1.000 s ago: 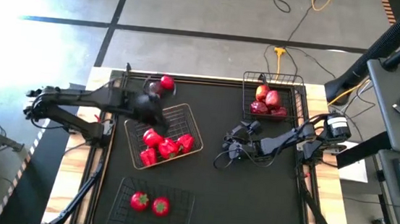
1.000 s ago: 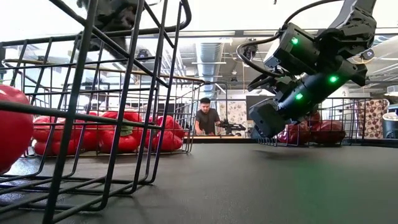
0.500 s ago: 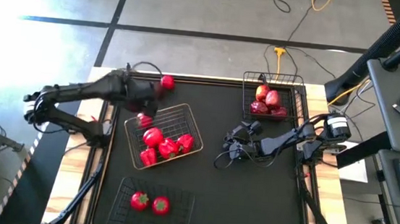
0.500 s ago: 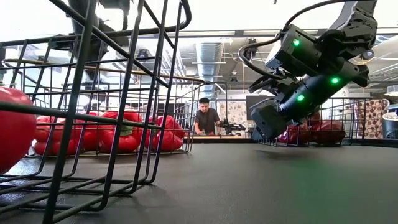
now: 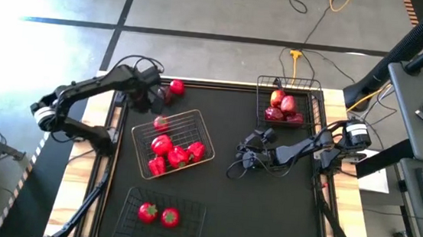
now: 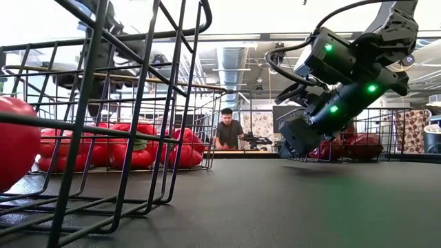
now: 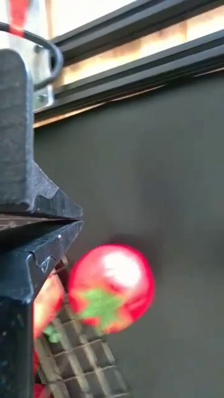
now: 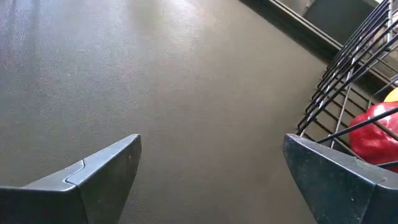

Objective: Sort produce into baskets
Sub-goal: Move the tomato from the top left to the top center of the table

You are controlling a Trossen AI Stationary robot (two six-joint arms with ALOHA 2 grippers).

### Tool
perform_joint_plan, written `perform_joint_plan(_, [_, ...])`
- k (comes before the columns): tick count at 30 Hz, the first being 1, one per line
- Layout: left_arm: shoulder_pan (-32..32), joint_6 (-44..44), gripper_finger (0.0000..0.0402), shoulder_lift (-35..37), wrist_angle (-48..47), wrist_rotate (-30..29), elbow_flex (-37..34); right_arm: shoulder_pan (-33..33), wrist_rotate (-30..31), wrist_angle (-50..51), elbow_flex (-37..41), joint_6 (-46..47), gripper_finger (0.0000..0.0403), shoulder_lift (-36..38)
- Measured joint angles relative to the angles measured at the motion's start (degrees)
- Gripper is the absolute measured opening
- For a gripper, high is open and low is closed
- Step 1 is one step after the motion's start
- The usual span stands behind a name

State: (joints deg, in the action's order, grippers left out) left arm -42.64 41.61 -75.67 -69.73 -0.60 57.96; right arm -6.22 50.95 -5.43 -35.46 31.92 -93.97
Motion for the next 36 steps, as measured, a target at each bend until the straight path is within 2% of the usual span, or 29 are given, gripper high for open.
perform_joint_plan(4, [-4.41,-1.62,0.0000,-2.34,1.36,3.60,-0.18,0.00,-0.43,0.03,0.00,-0.01,0.0384,0.00])
perform_joint_plan(9, [-5.68,-2.68,0.0000,-6.22,1.86,9.14,-2.94,0.00,-0.44,0.08,0.00,-0.55,0.0384,0.00])
perform_joint_plan(15, [-5.15,-3.03,0.0000,-10.25,9.25,14.32,-4.45,0.00,-0.44,0.07,0.00,-0.63,0.0384,0.00])
perform_joint_plan(22, [-4.65,-3.69,0.0000,-15.39,10.20,17.06,-4.46,0.00,-0.43,0.08,0.02,-0.66,0.0384,0.00])
perform_joint_plan(30, [-0.49,-3.00,0.0000,-17.02,23.37,23.70,-4.42,0.00,-0.43,0.02,0.02,-0.66,0.0384,0.00])
perform_joint_plan(36, [1.14,-1.91,0.0000,-19.25,29.79,23.65,-4.42,0.00,-0.43,-0.02,0.02,-0.66,0.0384,0.00])
